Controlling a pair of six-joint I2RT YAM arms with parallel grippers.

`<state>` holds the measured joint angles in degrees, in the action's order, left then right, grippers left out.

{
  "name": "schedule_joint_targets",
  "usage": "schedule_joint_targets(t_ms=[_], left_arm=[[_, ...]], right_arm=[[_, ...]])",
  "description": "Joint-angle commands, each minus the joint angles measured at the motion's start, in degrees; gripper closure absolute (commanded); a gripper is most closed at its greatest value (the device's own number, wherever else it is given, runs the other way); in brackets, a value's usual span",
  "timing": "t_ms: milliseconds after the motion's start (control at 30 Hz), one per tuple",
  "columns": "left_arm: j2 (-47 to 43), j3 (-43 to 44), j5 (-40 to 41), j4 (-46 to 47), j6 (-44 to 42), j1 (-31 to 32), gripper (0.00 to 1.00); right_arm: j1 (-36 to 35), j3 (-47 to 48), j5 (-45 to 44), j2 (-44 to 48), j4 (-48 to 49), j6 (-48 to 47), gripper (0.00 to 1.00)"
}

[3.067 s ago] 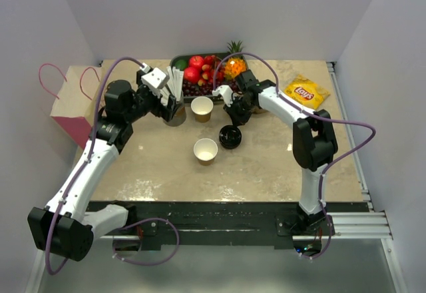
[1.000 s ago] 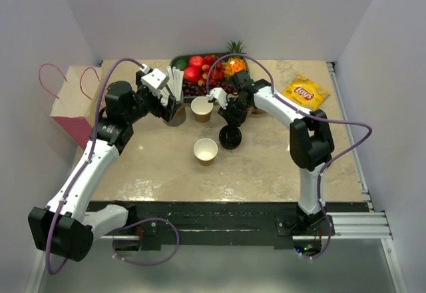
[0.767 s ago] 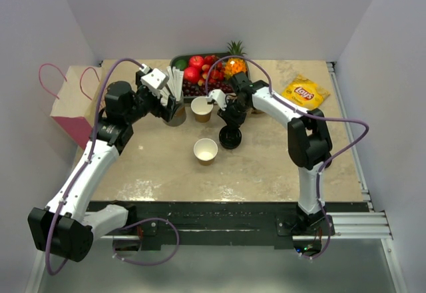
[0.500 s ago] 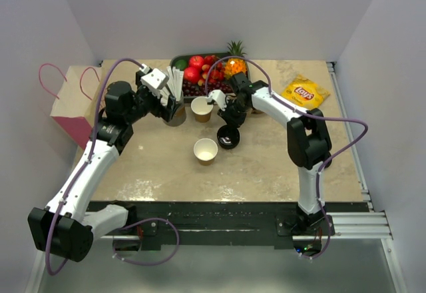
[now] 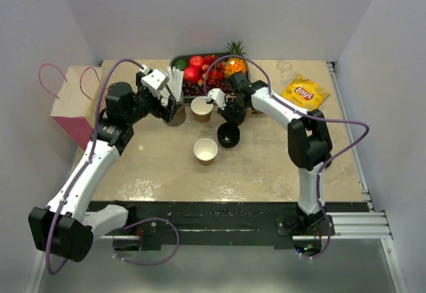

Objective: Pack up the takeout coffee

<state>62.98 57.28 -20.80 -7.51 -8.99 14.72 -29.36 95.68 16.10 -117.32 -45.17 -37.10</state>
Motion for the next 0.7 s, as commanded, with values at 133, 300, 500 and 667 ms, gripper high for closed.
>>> schedule_joint_targets(t_ms=[133, 300, 500, 667], left_arm=[[-1.0, -0.2, -1.4, 2.6, 1.3, 0.2, 0.01], [-1.1, 0.1, -3.5, 2.7, 2.6, 0.2, 0.01], [-2.2, -0.2, -7.3, 2.7, 8.5, 0.7, 0.05], [-3.0, -1.6, -11.5, 5.7, 13.7, 2.5, 0.11]], right_arm=[[-1.0, 0.8, -2.0, 8.4, 2.7, -0.7, 0.93], [-1.0, 0.2, -1.0, 10.1, 2.7, 0.4, 1.00], [-1.0, -2.6, -0.6, 17.0, 9.6, 6.3, 1.00], [-1.3, -5.2, -2.1, 22.2, 13.7, 12.4, 1.00]])
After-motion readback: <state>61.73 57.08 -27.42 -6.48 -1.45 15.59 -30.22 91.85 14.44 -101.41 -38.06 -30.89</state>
